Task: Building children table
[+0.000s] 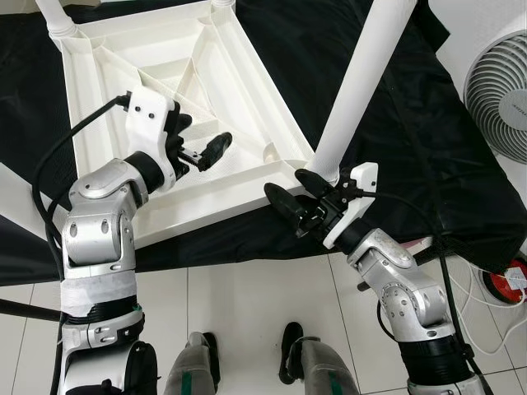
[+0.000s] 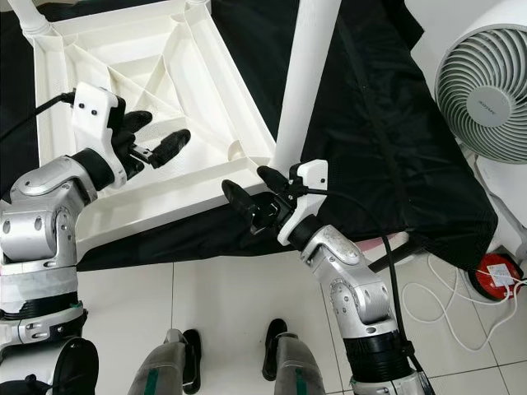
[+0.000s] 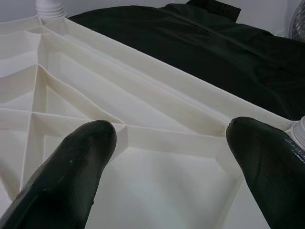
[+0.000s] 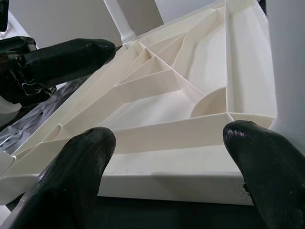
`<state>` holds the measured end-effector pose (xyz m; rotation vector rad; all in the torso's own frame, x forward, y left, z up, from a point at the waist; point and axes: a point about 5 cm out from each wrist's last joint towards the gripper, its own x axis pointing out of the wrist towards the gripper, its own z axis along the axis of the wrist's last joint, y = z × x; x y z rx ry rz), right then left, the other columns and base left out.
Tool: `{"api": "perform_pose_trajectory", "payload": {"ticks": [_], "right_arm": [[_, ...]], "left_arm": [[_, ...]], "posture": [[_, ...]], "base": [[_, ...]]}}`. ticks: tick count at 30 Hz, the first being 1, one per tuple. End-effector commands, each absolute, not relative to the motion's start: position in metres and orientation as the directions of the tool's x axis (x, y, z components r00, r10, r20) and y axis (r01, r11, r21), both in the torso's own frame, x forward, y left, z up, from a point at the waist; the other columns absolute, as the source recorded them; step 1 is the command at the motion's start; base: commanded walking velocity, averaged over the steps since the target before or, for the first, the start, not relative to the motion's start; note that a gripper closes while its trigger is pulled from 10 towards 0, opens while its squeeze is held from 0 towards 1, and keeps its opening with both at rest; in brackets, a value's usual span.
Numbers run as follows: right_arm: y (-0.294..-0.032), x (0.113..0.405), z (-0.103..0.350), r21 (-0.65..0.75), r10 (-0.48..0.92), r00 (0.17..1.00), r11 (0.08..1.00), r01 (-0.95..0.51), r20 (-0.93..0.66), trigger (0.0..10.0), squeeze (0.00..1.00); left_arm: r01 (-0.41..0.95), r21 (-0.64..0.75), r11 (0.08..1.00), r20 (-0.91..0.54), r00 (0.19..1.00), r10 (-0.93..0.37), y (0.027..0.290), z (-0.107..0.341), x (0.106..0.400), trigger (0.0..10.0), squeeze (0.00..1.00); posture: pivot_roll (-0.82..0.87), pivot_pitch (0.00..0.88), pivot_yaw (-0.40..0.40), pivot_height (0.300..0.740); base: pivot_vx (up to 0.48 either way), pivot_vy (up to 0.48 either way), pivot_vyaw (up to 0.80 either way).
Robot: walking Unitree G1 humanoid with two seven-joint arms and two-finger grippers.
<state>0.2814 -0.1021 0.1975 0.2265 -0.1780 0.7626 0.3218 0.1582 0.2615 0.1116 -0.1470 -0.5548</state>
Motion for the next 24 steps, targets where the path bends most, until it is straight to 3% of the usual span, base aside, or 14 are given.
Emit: {"api": "perform_pose_trajectory", "payload": {"ticks": [1,11,16,18,21,24], "right_arm": [[-0.101,0.281,0.192,0.142,0.655,0.72,0.709,-0.691,0.229,10.0,0.0],[-0.102,0.282,0.189,0.146,0.648,0.726,0.714,-0.684,0.232,10.0,0.0],[-0.095,0.275,0.19,0.136,0.706,0.664,0.653,-0.745,0.246,10.0,0.0],[-0.092,0.26,0.187,0.119,0.786,0.573,0.562,-0.818,0.232,10.0,0.0],[-0.096,0.25,0.182,0.104,0.831,0.519,0.509,-0.855,0.201,10.0,0.0],[-0.102,0.247,0.179,0.094,0.836,0.519,0.511,-0.855,0.18,10.0,0.0]], "left_arm": [[0.26,0.081,0.962,0.104,0.958,-0.268,0.173,0.257,0.329,10.0,0.0],[0.248,0.048,0.968,0.068,0.966,-0.251,0.174,0.252,0.334,10.0,0.0],[0.25,0.056,0.967,0.07,0.965,-0.254,0.174,0.253,0.335,10.0,0.0],[0.251,0.064,0.966,0.072,0.964,-0.256,0.175,0.255,0.336,10.0,0.0],[0.249,0.067,0.966,0.072,0.964,-0.254,0.177,0.256,0.338,10.0,0.0],[0.247,0.071,0.966,0.072,0.965,-0.252,0.179,0.257,0.34,10.0,0.0]], "posture": [[-0.02,0.156,0.011,0.74],[-0.02,0.132,0.013,0.74],[-0.01,0.126,0.012,0.74],[-0.01,0.13,0.017,0.74],[-0.02,0.132,0.018,0.74],[-0.02,0.136,0.021,0.74]], "base": [[0.0,0.0,0.0],[0.0,0.0,0.0],[0.0,0.0,0.0],[0.0,0.0,0.0],[0.0,0.0,0.0],[0.0,0.0,0.0]]}}
